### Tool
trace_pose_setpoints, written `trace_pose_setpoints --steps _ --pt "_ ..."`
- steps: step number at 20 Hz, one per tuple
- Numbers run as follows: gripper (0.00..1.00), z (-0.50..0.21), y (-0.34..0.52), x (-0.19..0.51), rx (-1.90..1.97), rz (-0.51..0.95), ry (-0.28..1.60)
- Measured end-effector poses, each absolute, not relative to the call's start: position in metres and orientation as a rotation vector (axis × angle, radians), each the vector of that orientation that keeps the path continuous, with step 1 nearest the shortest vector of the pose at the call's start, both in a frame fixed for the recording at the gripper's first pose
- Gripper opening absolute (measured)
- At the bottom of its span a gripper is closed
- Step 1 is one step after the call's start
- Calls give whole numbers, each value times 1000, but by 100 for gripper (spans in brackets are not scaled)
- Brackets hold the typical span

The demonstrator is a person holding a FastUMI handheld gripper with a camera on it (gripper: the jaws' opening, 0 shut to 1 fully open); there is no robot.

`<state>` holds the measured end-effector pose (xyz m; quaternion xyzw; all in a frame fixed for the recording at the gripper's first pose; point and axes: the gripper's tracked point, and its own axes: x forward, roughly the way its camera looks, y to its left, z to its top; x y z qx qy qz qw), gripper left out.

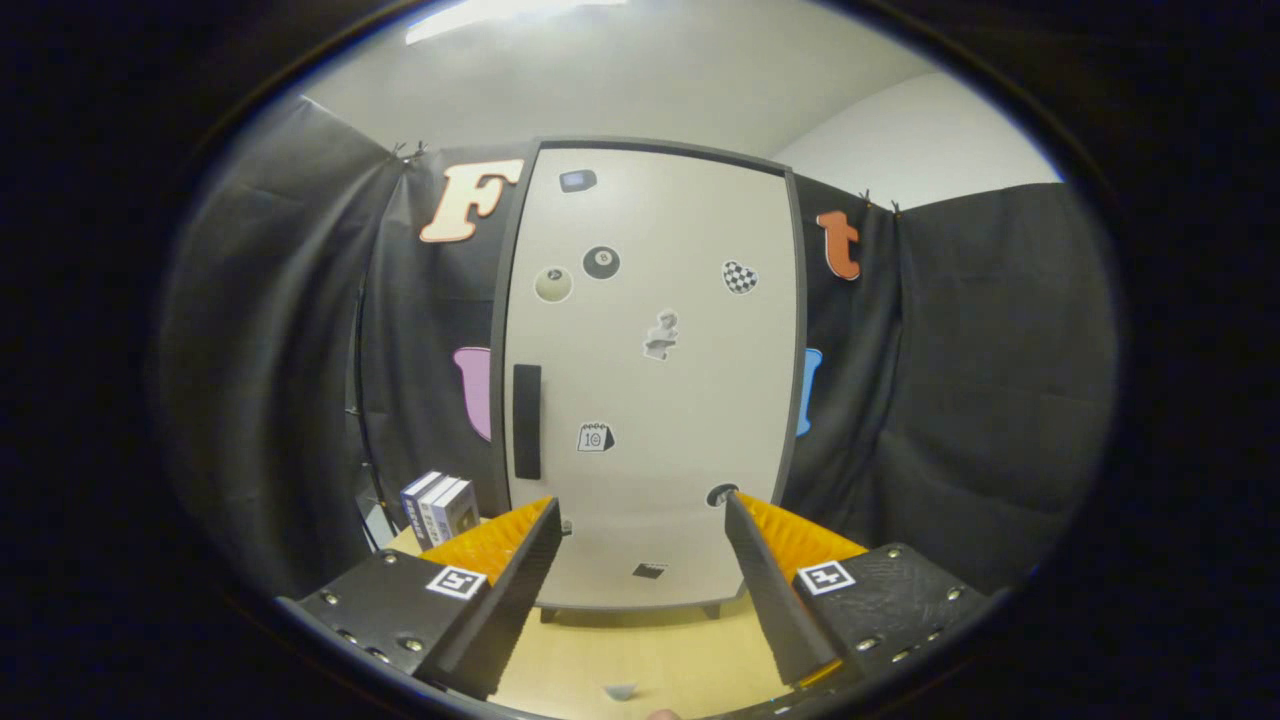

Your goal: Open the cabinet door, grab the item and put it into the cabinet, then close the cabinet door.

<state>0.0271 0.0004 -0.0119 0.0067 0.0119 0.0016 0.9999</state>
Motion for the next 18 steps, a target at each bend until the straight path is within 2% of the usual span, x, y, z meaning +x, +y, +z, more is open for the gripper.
trace_pose_setpoints --steps 9,18 --pt "97 -16 8 52 37 11 25" --pt "97 -17 68 119 96 95 22"
